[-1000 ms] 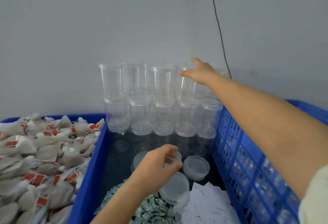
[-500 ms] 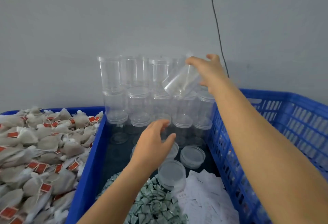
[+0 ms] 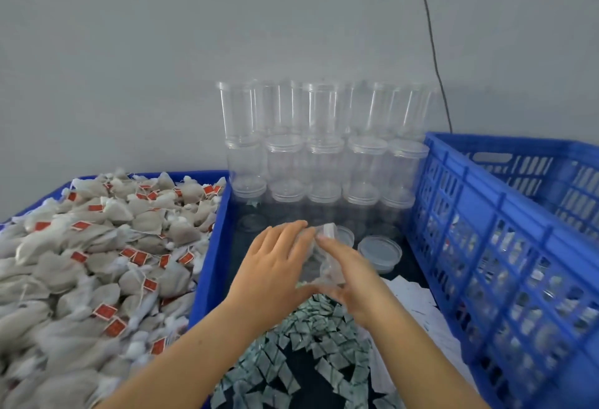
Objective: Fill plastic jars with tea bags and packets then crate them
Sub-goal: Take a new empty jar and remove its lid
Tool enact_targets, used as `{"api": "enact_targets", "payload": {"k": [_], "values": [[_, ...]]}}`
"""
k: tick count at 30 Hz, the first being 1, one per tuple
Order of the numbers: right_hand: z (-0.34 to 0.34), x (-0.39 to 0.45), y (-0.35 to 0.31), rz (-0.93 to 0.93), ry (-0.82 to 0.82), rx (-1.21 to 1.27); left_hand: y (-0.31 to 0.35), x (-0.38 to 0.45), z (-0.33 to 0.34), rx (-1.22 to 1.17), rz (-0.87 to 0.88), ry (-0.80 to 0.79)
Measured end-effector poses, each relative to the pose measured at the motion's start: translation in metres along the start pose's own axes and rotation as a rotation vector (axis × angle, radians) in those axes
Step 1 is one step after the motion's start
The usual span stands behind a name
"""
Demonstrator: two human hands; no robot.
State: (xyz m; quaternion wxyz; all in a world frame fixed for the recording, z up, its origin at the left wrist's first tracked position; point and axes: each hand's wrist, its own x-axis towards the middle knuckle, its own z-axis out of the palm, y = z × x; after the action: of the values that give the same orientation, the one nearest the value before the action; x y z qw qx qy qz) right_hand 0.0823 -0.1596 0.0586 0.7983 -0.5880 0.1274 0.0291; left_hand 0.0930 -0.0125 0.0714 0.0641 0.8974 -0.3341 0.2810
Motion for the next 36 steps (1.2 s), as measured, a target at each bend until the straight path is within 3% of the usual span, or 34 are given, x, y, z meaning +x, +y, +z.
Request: {"api": "enact_targets", "payload": {"k": [6, 12, 19, 23, 26, 31, 36], "values": [[-0.012, -0.003, 0.012, 0.087, -0.049, 0.199, 0.006, -0.001, 0.008, 0.16, 0.167, -0.003], [-0.034, -0.002, 0.004, 0.223, 0.025, -0.056, 0.008, -0.001, 0.009, 0.383, 0.309, -0.006], [-0.053, 0.008, 0.014, 0.536, -0.303, 0.075, -0.002, -0.003, 0.012, 0.562, 0.542, 0.114], [-0.051, 0.014, 0.029, 0.531, -0.271, 0.082, -0.001, -0.008, 0.022, 0.522, 0.568, 0.121], [-0.043, 0.013, 0.03, 0.507, -0.175, 0.04, -0.002, -0.007, 0.022, 0.483, 0.522, 0.033], [-0.033, 0.008, 0.019, 0.276, -0.002, -0.303, 0.0, -0.002, 0.024, 0.376, 0.191, -0.321], [-0.037, -0.001, 0.007, -0.077, -0.112, -0.57, -0.002, 0.004, 0.021, 0.044, 0.017, -0.346]]}}
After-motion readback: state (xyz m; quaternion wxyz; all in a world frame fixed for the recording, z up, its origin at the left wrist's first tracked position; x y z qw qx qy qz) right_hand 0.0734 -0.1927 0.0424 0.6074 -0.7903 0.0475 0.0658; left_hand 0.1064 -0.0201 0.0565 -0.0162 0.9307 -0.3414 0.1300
